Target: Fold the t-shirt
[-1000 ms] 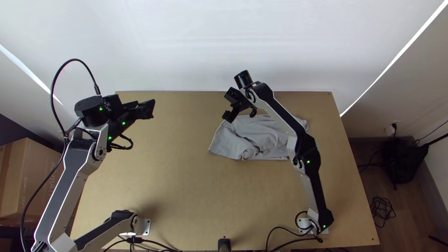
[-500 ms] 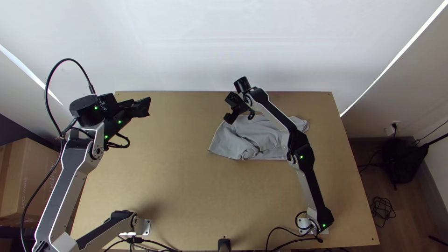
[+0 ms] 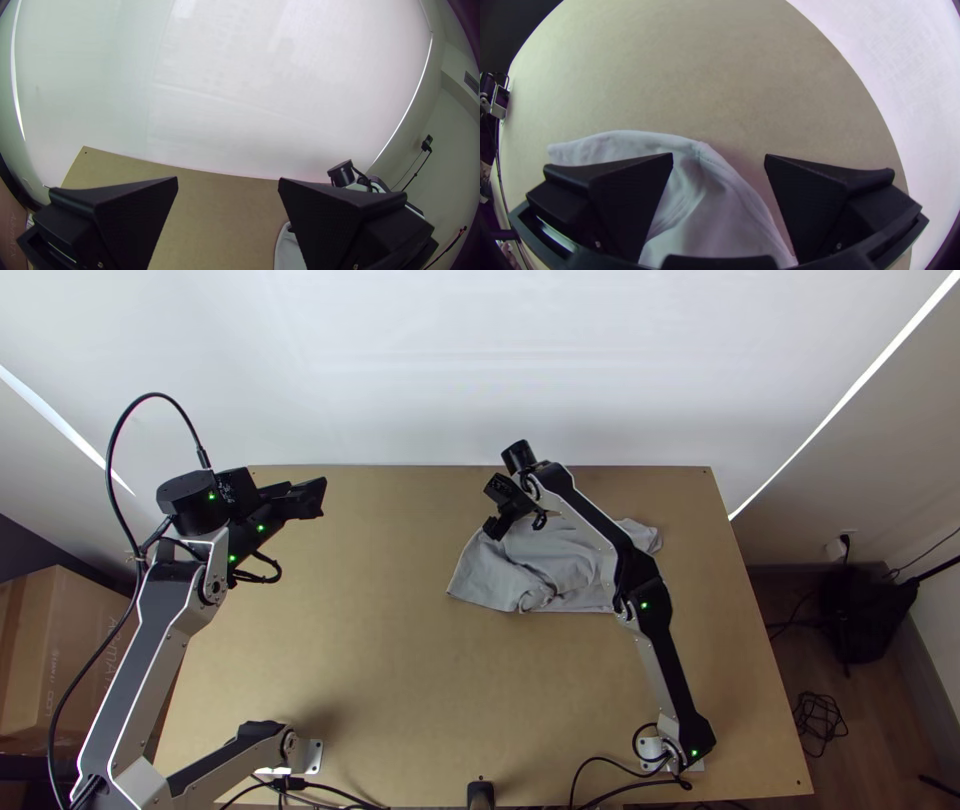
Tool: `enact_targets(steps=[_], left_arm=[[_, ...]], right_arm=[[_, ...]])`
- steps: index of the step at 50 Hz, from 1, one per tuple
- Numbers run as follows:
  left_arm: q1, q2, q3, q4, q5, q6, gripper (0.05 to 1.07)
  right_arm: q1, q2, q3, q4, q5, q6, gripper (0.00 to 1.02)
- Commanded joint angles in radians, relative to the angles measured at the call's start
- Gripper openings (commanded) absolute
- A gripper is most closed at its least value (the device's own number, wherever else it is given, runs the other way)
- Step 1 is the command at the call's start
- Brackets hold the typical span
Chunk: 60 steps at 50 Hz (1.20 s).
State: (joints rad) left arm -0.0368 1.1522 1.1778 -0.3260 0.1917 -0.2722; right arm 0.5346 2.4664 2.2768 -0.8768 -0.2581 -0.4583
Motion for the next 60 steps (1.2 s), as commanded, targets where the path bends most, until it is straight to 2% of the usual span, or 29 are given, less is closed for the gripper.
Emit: enact_targets(steps=[1, 5, 7, 9, 17, 30, 42, 49, 60], left_arm=[[0.012, 0.007, -0.012, 0.015, 0.008, 0.01, 1.03], [0.023, 0.007, -0.01, 0.015, 0.014, 0.01, 1.03], [0.028, 0.007, -0.01, 0.016, 0.02, 0.01, 1.03], [0.029, 0.007, -0.01, 0.015, 0.02, 0.01, 1.03], [0.035, 0.011, -0.01, 0.016, 0.022, 0.021, 1.03], [0.014, 0.018, -0.009, 0.035, 0.029, 0.021, 1.03], [-0.104, 0.067, -0.032, 0.064, 0.029, 0.065, 1.03], [-0.195, 0.113, -0.032, 0.068, 0.029, 0.116, 1.03], [-0.348, 0.23, -0.01, 0.094, 0.031, 0.18, 1.03]], right_arm=[[0.016, 0.026, -0.031, -0.014, 0.005, -0.019, 0.55], [0.024, 0.028, -0.031, -0.014, 0.005, -0.017, 0.28], [0.028, 0.026, -0.026, -0.013, 0.006, -0.017, 0.1], [0.03, 0.026, -0.02, -0.008, 0.005, -0.013, 0.03], [0.022, -0.017, -0.028, 0.009, 0.008, 0.018, 0.02], [-0.053, -0.139, -0.014, 0.05, 0.017, 0.204, 0.02], [-0.166, -0.325, -0.045, 0.118, 0.019, 0.348, 0.02], [-0.243, -0.457, -0.135, 0.157, 0.019, 0.377, 0.02], [-0.337, -0.704, -0.408, 0.302, 0.019, 0.392, 0.02]])
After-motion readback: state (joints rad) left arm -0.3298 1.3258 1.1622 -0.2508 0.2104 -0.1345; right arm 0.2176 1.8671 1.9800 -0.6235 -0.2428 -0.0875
